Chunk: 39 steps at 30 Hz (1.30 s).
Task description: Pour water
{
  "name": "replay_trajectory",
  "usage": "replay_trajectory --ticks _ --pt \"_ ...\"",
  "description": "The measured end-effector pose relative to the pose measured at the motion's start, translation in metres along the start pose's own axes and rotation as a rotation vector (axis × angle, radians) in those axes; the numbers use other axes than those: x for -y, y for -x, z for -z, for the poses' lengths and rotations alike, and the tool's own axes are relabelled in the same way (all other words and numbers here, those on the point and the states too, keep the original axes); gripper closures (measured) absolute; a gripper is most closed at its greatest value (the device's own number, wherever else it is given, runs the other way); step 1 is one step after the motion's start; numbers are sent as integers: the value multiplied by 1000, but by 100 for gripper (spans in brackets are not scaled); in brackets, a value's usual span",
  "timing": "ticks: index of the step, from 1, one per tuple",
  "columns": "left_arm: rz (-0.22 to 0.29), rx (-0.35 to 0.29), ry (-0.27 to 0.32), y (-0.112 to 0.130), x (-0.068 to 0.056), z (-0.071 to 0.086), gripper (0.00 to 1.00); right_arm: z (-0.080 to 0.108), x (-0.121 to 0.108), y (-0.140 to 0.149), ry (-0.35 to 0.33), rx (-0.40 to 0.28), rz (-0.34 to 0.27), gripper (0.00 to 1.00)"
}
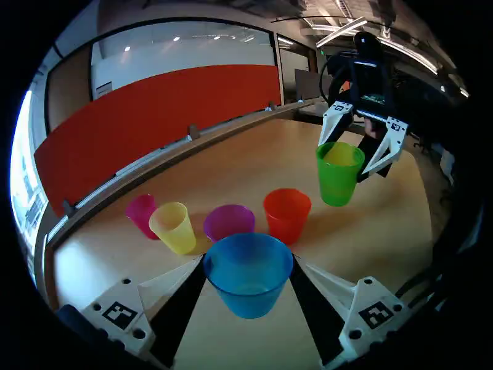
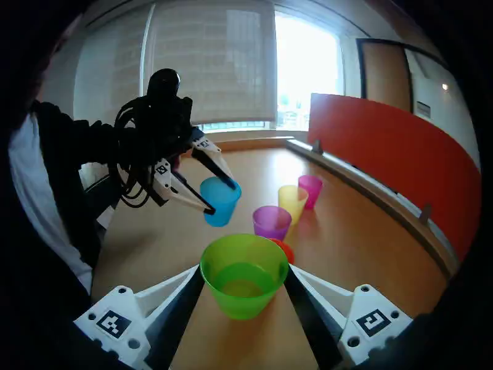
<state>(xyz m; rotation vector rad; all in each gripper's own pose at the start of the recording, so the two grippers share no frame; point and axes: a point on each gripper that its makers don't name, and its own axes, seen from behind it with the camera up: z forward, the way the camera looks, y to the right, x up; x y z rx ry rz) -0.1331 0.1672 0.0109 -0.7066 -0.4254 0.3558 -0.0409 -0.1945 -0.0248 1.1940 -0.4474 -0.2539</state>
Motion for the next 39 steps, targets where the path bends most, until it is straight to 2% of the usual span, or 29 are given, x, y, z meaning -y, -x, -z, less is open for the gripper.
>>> replay_trajectory --ticks 8,18,39 --pt "-22 40 31 15 -9 -13 11 -1 -3 19 -3 38 -7 8" --pt "-4 38 53 21 -15 -23 11 -8 -2 44 -14 75 -19 8" --pt "1 40 50 34 -18 -28 11 -18 -3 76 -10 129 -13 8"
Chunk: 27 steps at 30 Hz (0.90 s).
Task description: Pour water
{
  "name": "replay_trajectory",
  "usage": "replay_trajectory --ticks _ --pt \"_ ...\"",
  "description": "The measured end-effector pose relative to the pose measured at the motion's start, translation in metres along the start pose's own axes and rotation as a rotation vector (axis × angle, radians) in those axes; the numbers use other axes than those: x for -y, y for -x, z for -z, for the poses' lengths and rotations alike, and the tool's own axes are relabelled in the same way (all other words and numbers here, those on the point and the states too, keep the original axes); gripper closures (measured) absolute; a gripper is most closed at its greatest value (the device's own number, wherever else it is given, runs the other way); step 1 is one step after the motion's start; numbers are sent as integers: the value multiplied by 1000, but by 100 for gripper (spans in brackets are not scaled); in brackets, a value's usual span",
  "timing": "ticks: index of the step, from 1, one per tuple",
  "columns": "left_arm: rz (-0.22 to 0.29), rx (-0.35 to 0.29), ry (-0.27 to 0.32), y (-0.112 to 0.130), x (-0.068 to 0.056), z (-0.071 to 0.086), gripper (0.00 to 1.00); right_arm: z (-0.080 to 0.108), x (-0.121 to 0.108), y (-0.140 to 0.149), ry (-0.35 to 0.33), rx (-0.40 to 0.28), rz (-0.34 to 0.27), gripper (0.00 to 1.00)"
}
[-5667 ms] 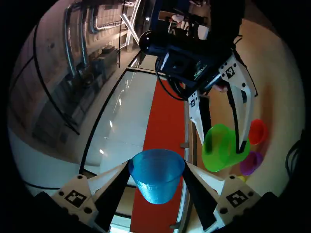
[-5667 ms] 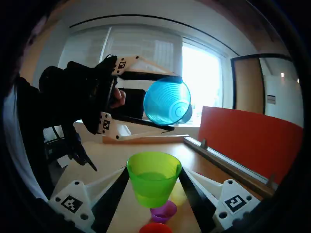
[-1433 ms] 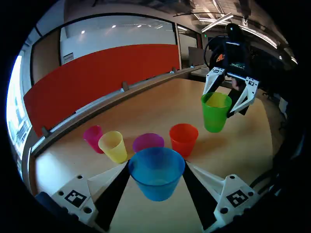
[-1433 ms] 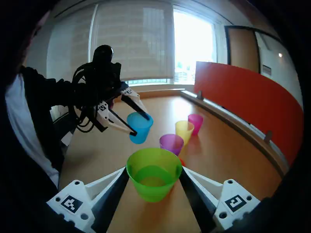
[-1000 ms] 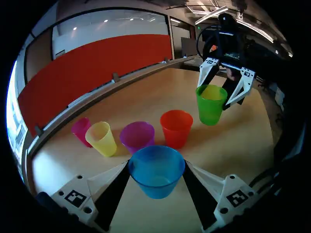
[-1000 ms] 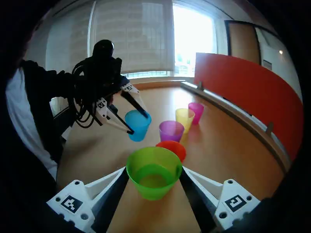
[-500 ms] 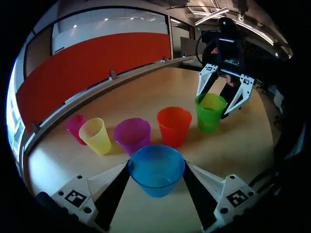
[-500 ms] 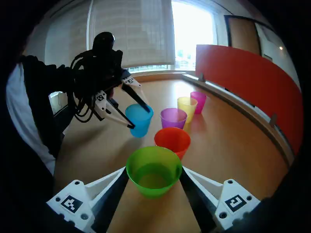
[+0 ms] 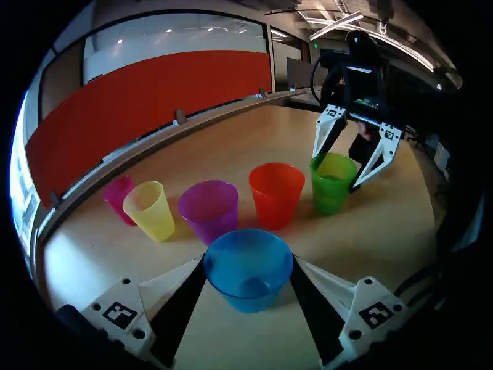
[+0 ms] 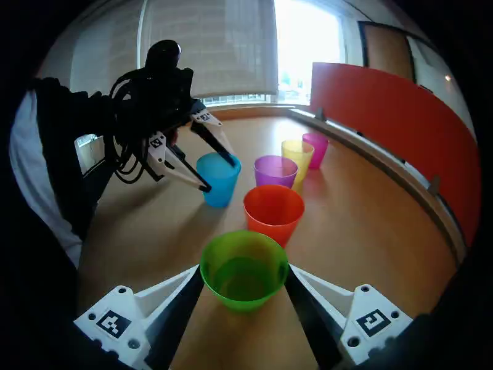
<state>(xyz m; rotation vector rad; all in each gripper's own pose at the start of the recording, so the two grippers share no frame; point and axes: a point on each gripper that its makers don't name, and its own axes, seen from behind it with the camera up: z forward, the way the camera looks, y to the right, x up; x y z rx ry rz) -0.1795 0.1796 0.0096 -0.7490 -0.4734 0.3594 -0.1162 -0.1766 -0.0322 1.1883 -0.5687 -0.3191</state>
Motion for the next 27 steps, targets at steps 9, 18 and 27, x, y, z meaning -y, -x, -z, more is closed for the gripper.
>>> replay_trajectory --ticks 9,18,27 --pt "16 8 1 8 -1 1 10 1 -1 5 9 7 -3 8" --pt "-2 27 7 15 -5 -1 11 2 1 8 13 12 6 7" --pt "-1 49 8 20 -5 -2 9 3 3 11 6 13 -25 0"
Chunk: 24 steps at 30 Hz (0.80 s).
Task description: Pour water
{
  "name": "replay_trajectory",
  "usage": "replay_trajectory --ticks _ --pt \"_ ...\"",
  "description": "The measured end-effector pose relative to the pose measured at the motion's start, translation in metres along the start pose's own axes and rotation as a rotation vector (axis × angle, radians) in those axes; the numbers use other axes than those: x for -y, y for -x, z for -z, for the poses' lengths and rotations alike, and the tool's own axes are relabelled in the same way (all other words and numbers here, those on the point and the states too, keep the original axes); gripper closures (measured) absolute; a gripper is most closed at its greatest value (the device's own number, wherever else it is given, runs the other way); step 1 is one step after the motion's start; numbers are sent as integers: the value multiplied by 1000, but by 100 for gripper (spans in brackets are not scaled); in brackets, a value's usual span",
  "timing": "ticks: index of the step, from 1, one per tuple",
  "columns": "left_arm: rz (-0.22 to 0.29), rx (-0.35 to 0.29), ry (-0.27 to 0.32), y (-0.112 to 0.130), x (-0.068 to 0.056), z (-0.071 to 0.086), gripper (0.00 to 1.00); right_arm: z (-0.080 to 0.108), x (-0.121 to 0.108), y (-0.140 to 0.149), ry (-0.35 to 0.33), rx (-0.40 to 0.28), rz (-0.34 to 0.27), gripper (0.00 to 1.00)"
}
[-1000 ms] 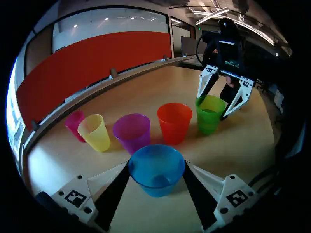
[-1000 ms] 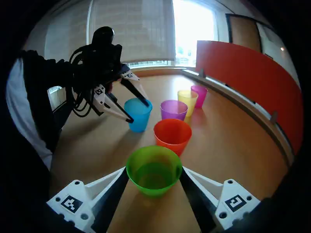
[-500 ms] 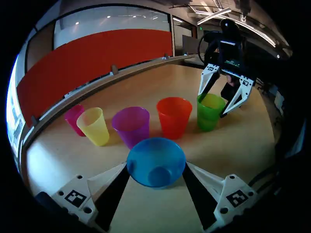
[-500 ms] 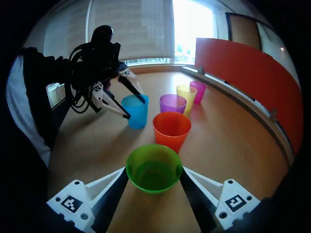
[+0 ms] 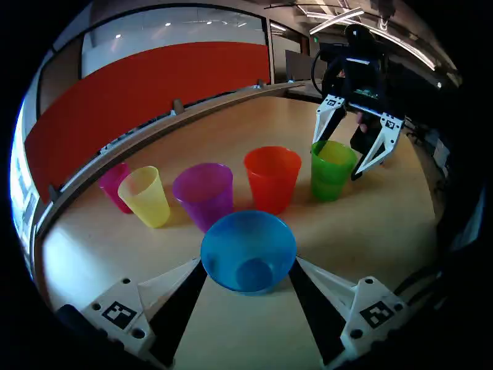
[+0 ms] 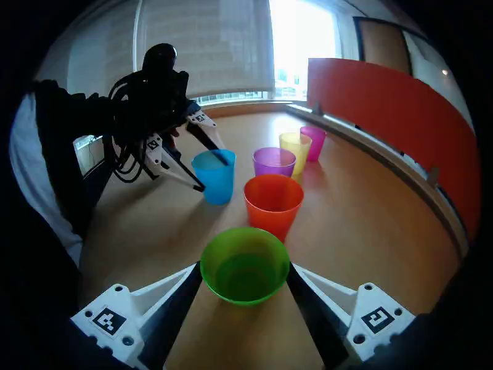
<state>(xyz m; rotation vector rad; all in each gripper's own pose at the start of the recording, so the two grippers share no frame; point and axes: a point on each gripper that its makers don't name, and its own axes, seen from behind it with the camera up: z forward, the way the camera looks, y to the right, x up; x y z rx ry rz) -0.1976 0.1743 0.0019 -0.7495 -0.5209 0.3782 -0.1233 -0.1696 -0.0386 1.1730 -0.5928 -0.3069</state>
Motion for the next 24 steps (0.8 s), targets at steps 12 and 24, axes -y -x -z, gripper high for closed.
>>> replay_trajectory --ticks 12,24 --pt "16 54 -12 15 6 3 7 6 0 12 20 24 2 0" --pt "-26 82 -36 28 3 22 7 31 1 33 76 43 -18 0"
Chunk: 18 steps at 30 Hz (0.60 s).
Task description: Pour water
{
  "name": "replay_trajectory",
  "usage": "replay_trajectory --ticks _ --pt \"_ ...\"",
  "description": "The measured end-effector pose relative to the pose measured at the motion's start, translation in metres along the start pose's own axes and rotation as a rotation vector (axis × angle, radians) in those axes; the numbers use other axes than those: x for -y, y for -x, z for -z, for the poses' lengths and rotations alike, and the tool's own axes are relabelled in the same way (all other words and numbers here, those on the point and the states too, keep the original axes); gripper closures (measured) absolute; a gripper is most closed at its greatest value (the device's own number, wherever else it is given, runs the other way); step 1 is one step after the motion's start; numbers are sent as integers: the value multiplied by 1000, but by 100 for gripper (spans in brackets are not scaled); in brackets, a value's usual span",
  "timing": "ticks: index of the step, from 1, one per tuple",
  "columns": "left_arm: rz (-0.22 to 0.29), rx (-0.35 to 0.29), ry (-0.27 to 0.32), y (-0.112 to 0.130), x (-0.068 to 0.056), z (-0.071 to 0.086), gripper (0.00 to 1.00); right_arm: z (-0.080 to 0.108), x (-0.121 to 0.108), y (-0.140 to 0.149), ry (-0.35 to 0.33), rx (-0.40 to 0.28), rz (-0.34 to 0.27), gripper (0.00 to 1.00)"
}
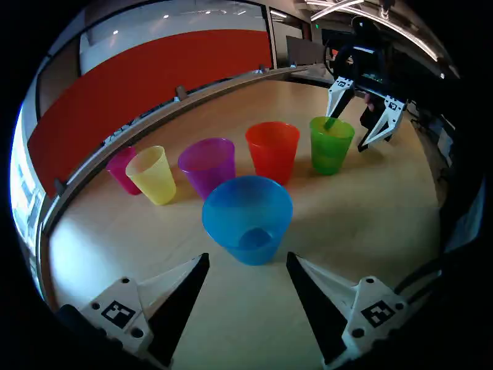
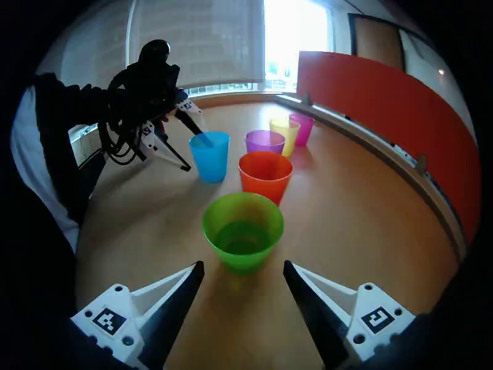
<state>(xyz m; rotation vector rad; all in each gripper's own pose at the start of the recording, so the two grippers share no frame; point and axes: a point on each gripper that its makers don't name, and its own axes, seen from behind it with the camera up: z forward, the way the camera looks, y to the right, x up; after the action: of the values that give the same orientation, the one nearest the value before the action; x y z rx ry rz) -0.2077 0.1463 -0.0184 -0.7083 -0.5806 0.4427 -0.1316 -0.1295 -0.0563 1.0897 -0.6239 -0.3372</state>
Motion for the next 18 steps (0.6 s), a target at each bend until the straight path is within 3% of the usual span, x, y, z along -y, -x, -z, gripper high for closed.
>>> replay_trajectory --ticks 8,18 --pt "20 -1 -15 10 -3 17 7 21 -2 11 67 -7 -42 0" --pt "72 -41 -98 19 11 44 7 34 1 12 141 -22 -83 0"
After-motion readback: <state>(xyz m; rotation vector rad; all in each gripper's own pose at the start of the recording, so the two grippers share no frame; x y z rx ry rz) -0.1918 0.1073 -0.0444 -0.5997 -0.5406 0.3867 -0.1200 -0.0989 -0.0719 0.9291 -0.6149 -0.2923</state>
